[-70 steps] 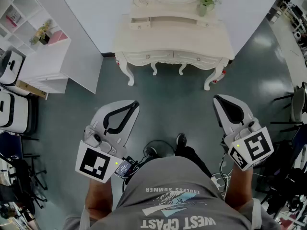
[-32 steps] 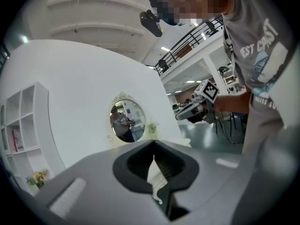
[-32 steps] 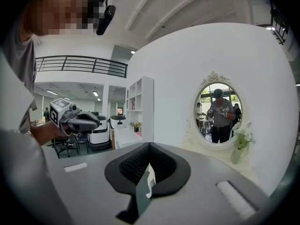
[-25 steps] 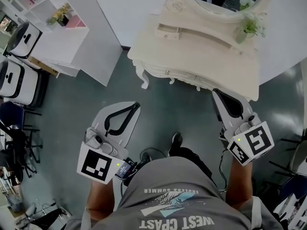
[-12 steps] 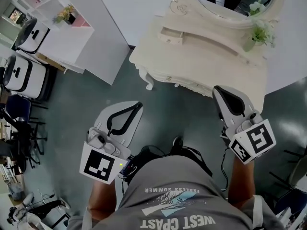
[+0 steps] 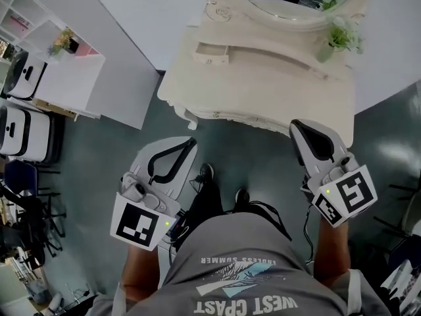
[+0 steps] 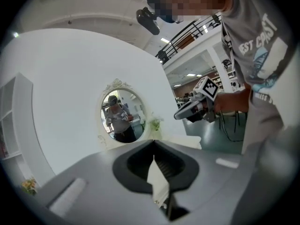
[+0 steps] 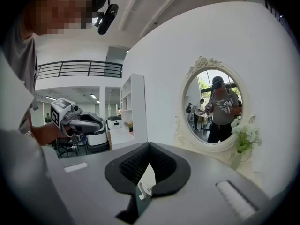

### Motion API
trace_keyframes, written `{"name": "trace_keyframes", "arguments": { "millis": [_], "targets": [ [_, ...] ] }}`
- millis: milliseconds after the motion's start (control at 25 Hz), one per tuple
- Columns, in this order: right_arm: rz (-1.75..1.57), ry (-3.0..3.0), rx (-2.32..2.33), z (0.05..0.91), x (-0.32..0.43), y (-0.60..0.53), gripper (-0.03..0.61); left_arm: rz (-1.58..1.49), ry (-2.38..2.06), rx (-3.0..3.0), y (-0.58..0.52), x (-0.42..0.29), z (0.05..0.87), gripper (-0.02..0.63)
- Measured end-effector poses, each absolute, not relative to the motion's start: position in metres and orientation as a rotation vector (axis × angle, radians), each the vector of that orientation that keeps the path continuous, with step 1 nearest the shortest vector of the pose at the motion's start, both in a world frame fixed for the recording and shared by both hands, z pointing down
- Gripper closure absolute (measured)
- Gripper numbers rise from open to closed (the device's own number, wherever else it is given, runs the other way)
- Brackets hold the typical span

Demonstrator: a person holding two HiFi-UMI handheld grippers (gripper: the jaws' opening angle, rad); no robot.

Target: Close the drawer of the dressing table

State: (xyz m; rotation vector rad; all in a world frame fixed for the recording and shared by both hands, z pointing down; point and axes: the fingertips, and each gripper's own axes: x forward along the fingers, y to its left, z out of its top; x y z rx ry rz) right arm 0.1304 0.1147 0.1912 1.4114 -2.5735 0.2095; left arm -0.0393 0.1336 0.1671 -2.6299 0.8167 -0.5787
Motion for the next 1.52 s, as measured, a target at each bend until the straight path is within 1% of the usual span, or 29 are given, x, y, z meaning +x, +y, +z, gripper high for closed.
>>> {"name": "trace_keyframes", "arguments": {
  "millis": [400, 680, 1120, 1320, 1520],
  "targets": [
    [0.222, -2.348, 1.735, 0.175, 0.151, 0.093, 0.577, -0.446, 0.509, -2.683, 0.062, -0.024, 0.156, 0.612],
    [0.223, -2.237, 1.858, 0.166, 0.140, 0.079, 0.578, -0.393, 0.390, -2.717, 0.023, -0.033, 0.157, 0.612],
    [0.170, -2.124, 1.956, 0.149, 0.098, 0.059, 0.578, -0.299, 0.269, -2.722, -0.018, -0.065, 0.150, 0.612],
    [0.148, -2.131, 1.931, 0.145, 0.082, 0.052, 0.577, -0.285, 0.291, -2.737, -0.030, -0.076, 0.149, 0.612],
    [0.135, -2.183, 1.877, 0.148, 0.081, 0.034, 0.578, -0.289, 0.342, -2.722, -0.041, -0.078, 0.147, 0.612]
  ]
}}
